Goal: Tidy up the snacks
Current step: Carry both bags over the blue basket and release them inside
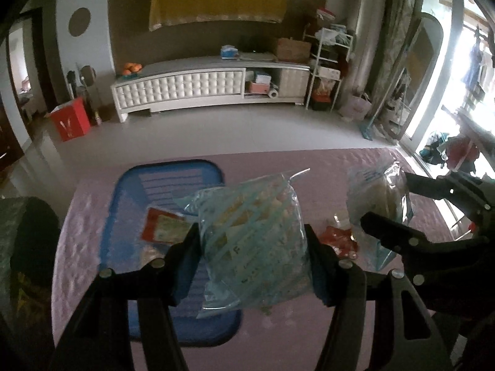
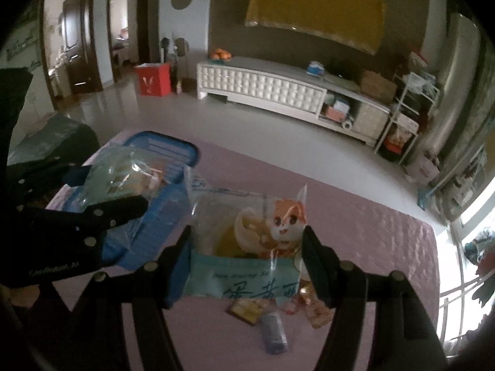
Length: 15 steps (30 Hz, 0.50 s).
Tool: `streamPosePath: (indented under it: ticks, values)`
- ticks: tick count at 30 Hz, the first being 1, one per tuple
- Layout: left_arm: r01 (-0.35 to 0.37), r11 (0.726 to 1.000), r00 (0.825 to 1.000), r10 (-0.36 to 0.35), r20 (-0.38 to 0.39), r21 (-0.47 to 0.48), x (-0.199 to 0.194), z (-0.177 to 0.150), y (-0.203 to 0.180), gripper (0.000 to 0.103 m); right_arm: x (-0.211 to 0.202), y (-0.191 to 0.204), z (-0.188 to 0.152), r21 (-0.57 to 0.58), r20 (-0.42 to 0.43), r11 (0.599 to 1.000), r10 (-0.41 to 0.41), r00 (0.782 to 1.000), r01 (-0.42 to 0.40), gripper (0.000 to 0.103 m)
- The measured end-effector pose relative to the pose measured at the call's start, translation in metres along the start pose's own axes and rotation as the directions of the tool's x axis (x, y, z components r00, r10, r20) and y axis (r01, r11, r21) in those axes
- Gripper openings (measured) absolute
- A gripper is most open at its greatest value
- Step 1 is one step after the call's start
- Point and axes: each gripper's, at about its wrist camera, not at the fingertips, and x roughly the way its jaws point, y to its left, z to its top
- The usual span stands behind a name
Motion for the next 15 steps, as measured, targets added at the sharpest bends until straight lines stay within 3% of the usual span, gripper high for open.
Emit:
streamPosePath:
  ticks: [7,15]
  values:
    - [-0.048,0.999,0.999,0.048,0.008,-0.016,-0.025,-0.020,0.045,0.059,0.007,0.054,0.011,-0.055,-0.001,0.998,0.041,0.999,-0.041,0.071]
    - [-0.095,0.995,0.995,0.094,-0.015,-0.029,-0.026,-0.038,0.090,0.059,0.027,0.098,0.020,-0.098,-0.023,0.993,0.058,0.998,-0.060,0.071]
